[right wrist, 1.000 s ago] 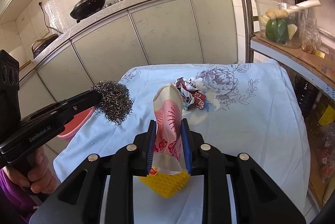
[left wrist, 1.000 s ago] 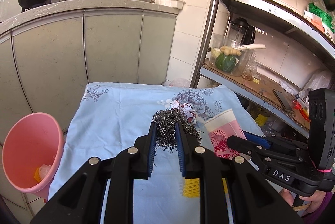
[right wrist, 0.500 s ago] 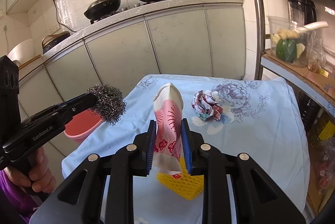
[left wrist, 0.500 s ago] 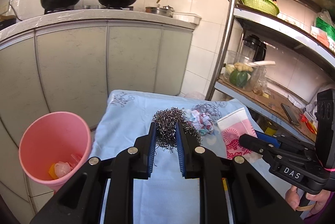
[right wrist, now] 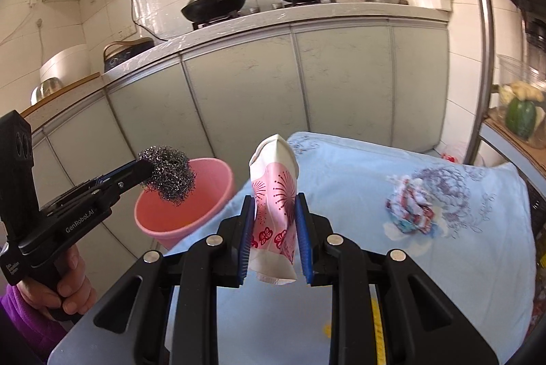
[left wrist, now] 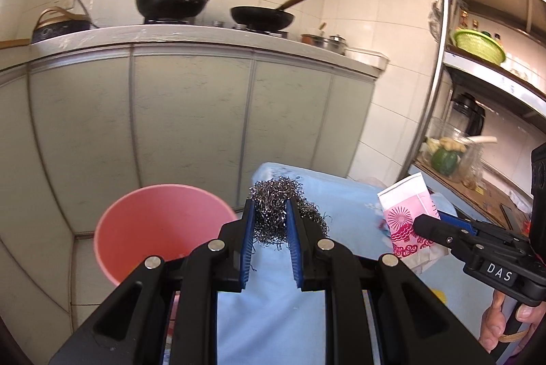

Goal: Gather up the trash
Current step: 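Lift the paper cup and steel wool and carry them toward the pink bin, then open both grippers over the pink bin to drop the cup and steel wool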

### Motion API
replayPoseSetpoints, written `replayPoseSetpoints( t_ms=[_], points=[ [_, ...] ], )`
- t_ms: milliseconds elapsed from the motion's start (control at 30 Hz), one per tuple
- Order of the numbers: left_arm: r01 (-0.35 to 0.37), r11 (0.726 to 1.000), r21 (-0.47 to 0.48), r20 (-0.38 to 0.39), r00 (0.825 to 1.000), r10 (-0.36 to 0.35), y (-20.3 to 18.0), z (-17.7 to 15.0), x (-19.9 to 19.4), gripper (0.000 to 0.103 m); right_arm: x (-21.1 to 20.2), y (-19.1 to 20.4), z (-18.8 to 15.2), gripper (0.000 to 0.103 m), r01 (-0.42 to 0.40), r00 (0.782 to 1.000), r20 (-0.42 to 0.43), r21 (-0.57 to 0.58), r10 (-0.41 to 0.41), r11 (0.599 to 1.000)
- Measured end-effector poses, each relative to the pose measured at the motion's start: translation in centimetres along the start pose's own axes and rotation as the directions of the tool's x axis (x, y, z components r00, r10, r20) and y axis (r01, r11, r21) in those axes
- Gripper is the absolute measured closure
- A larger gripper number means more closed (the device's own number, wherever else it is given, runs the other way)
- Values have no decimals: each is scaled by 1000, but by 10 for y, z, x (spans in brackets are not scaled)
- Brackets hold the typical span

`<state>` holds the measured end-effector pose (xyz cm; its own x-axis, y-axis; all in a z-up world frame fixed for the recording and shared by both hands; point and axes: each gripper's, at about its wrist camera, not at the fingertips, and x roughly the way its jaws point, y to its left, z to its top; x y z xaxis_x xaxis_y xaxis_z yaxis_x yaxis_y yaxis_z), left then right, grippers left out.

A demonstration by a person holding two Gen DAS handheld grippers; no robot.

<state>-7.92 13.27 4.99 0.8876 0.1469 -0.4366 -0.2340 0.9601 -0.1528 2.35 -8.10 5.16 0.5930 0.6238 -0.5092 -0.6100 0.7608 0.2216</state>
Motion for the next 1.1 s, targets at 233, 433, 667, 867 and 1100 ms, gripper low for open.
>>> replayPoseSetpoints(
  t_ms=[233,433,667,867,1100],
  points=[
    [-98,995,-34,12,995,98,44,-1,0,85,36,41,15,79,-74,997,-22,-68,73,995],
    [-145,988,-59,-12,989,144,70,-8,10,85,67,73,25,79,-129,991,-44,-119,124,984],
    [-195,979,-67,-36,981,193,92,-16,26,85,108,102,33,79,-178,982,-88,-144,167,973],
    [-223,971,-84,-66,974,218,111,-24,37,85,140,116,30,79,-196,975,-137,-147,177,970],
    [-248,964,-99,-119,965,236,125,-37,54,85,181,130,17,79,-195,964,-212,-156,160,968]
  ],
)
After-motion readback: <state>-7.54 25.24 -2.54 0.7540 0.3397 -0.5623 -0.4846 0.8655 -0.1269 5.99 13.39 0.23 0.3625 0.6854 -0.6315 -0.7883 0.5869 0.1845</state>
